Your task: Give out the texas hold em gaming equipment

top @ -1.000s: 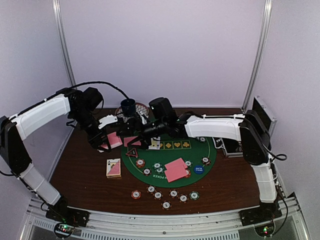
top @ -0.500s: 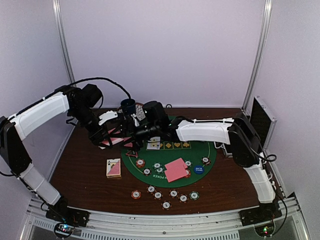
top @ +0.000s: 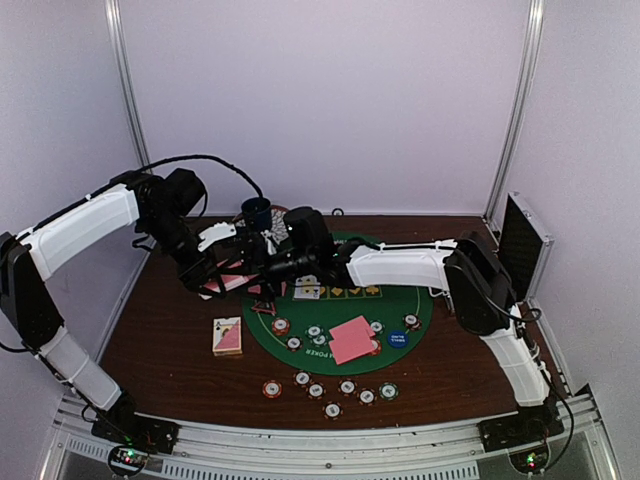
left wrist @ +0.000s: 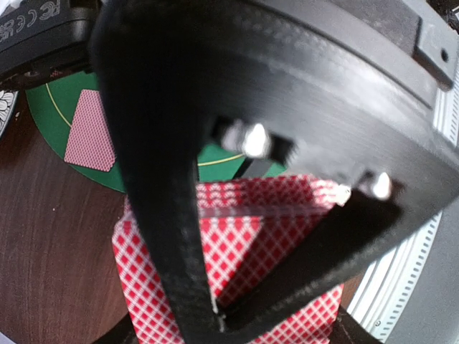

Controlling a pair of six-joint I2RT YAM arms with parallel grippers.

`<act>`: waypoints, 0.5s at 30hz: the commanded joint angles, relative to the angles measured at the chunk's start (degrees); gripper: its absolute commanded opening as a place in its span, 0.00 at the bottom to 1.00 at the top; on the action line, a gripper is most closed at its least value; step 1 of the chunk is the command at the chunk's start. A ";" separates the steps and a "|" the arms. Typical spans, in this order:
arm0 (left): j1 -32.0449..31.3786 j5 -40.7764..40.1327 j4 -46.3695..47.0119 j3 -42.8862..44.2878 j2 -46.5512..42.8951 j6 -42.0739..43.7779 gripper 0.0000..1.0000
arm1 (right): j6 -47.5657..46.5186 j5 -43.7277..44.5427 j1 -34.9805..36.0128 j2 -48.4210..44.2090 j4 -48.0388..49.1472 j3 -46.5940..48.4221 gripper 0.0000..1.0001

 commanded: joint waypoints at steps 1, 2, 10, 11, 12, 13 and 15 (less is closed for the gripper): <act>-0.25 1.57 -0.11 1.34 -1.39 1.22 0.00 | 0.35 1.75 -1.82 -1.13 2.15 -3.86 0.76; -0.25 1.44 -0.07 1.26 -1.41 1.29 0.00 | 0.23 1.61 -2.11 -1.65 2.48 -4.93 0.75; -0.25 1.09 -0.07 0.96 -1.46 1.40 0.00 | -1.81 -0.06 -2.98 -5.63 2.48 -8.75 0.70; -0.25 1.07 -0.07 0.97 -1.47 1.40 0.00 | -2.17 -0.22 -3.06 -6.01 2.12 -8.79 0.69; -0.25 1.06 -0.07 0.98 -1.54 1.40 0.00 | -2.46 -0.44 -3.11 -6.38 1.95 -8.75 0.69; -0.25 1.06 -0.07 0.93 -1.52 1.40 0.00 | -2.54 -0.79 -3.13 -6.72 1.85 -8.68 0.68; -0.25 0.86 -0.07 0.81 -1.46 1.44 0.00 | -2.78 -1.51 -3.22 -7.38 1.61 -8.51 0.66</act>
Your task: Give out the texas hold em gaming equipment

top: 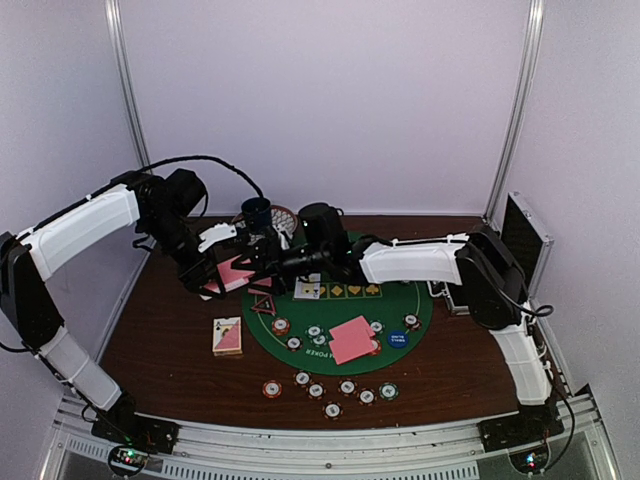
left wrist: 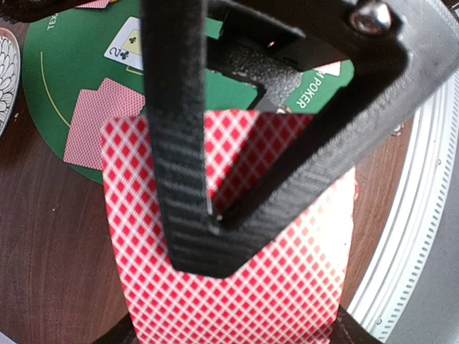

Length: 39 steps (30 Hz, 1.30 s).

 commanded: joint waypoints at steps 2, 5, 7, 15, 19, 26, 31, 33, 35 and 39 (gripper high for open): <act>-0.25 0.90 -0.06 0.64 -1.49 1.13 0.00 | -2.12 -1.16 -1.01 -4.02 -3.43 -1.08 0.63; -0.25 0.53 -0.07 0.13 -1.51 1.29 0.00 | -3.98 -1.53 -1.18 -5.82 -5.58 -0.93 0.58; -0.25 0.29 0.01 -0.01 -1.41 1.40 0.00 | -4.83 -1.71 -1.32 -6.81 -6.86 -0.89 0.54; -0.25 0.07 0.02 -0.03 -1.24 1.45 0.00 | -4.74 -3.57 -1.28 -7.68 -8.29 -0.46 0.34; -0.25 -0.20 -0.01 -0.21 -1.26 1.47 0.00 | -3.88 -4.65 -1.20 -7.72 -7.30 -0.68 0.27; -0.25 -0.73 -0.09 -0.38 -1.31 1.49 0.00 | -3.26 -6.94 -1.65 -7.97 -6.64 -0.42 0.06; -0.25 -1.12 -0.59 -0.52 -1.46 1.49 0.00 | -8.37 -7.42 -4.06 -10.06 -12.36 -0.52 0.00; -0.25 -1.39 -0.78 -0.71 -1.54 1.57 0.00 | -13.30 -7.22 -5.48 -11.54 -16.83 -0.49 0.00; -0.25 -1.53 -0.77 -0.86 -1.68 1.58 0.00 | -20.45 -5.90 -7.14 -13.19 -24.27 0.57 0.00; -0.24 -1.65 -0.84 -1.33 -1.87 1.58 0.00 | -38.58 2.75 -10.17 -15.60 -42.79 4.89 0.00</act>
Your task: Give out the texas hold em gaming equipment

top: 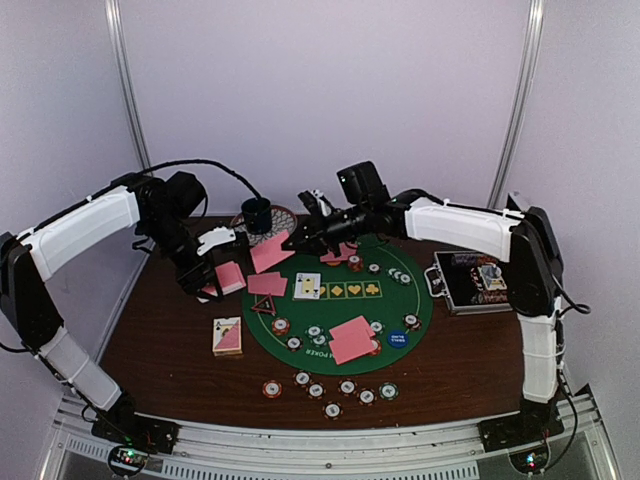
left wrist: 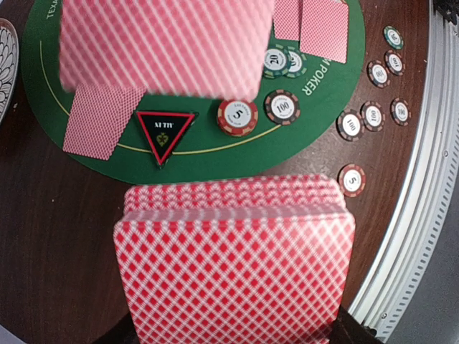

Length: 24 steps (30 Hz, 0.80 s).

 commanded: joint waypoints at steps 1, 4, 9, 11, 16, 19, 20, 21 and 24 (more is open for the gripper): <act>-0.23 0.00 -0.61 -0.55 -1.81 0.92 0.00 | -24.60 11.72 -3.13 -5.31 -22.79 5.40 0.00; -0.15 -0.04 -0.62 -0.87 -1.83 0.88 0.00 | -37.16 23.12 -3.23 -6.75 -29.15 6.34 0.00; -0.14 -0.08 -0.62 -0.87 -2.02 0.88 0.00 | -52.88 40.36 -2.19 -7.61 -29.91 5.08 0.00; -0.14 0.05 -0.58 -0.83 -2.15 0.88 0.00 | -59.76 48.03 -0.94 -6.39 -30.48 5.52 0.00; -0.14 -0.13 -0.96 -0.92 -2.52 0.88 0.00 | -77.12 64.20 3.37 -3.34 -26.46 3.30 0.00; -0.14 -0.15 -1.03 -0.96 -2.75 0.88 0.00 | -85.81 71.43 5.79 -2.42 -17.85 -1.23 0.00; -0.14 -0.19 -1.07 -0.93 -2.79 0.96 0.00 | -88.15 72.76 6.35 -2.10 -15.58 -2.48 0.00; -0.14 -0.25 -1.16 -0.90 -2.74 0.96 0.00 | -90.16 73.97 6.96 -1.69 -13.67 -3.46 0.00; -0.14 -0.36 -1.31 -0.58 -2.78 0.97 0.00 | -94.80 77.01 8.30 0.76 -10.09 -4.58 0.00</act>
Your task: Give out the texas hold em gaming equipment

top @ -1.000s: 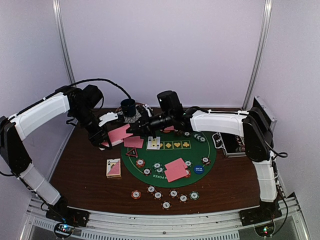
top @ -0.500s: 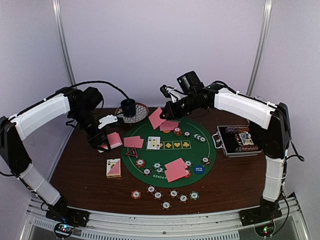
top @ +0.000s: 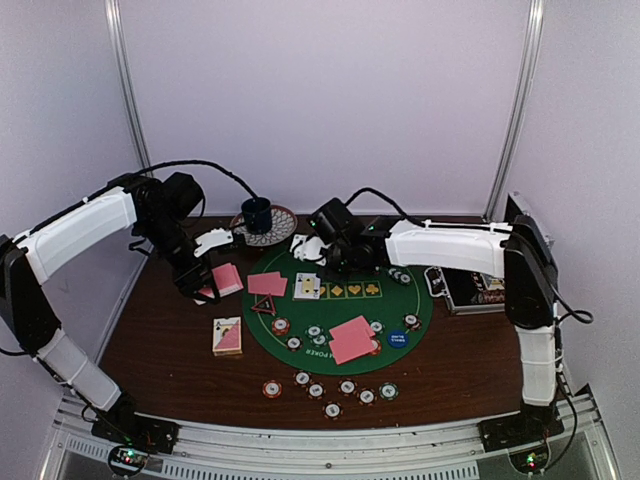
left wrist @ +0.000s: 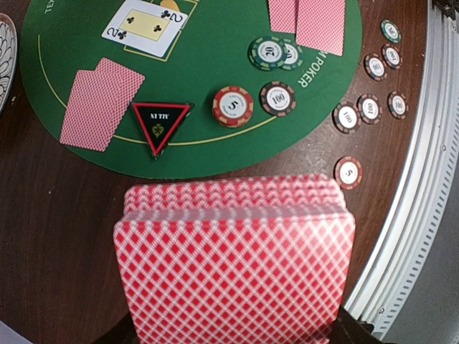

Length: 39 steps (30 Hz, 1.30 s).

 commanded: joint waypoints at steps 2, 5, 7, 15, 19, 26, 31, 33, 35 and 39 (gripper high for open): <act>-0.14 0.19 -0.11 0.38 -1.59 0.92 0.00 | -14.90 14.09 2.37 5.21 10.55 -1.88 0.00; -0.14 0.07 -0.16 0.40 -1.53 0.98 0.00 | -18.31 16.87 3.11 8.16 14.66 -2.64 0.00; -0.14 0.01 -0.24 0.40 -1.47 1.06 0.00 | -19.73 17.36 3.26 9.40 17.66 -3.51 0.00; -0.14 -0.30 -0.20 0.22 -1.45 1.27 0.00 | -19.48 17.69 3.78 13.15 18.36 -3.28 0.00; -0.14 -0.23 -0.24 0.22 -1.34 1.39 0.00 | -17.10 16.46 4.10 13.55 15.76 -3.42 0.00; -0.14 -0.17 -0.20 0.73 -1.11 1.45 0.00 | -14.06 14.31 4.58 12.82 11.47 -3.45 0.25; -0.14 -0.07 -0.41 1.06 -1.34 1.49 0.00 | -13.34 13.48 4.67 11.06 11.29 -4.40 0.47; -0.13 -0.04 -0.57 1.17 -1.37 1.53 0.00 | -13.32 13.41 4.67 10.13 11.45 -4.74 0.54; -0.14 -0.02 -0.66 1.25 -1.34 1.54 0.00 | -13.15 13.80 4.67 9.26 12.27 -4.91 0.59; -0.14 0.01 -0.84 1.41 -1.42 1.45 0.00 | -10.76 16.79 4.67 5.77 18.18 -6.43 0.92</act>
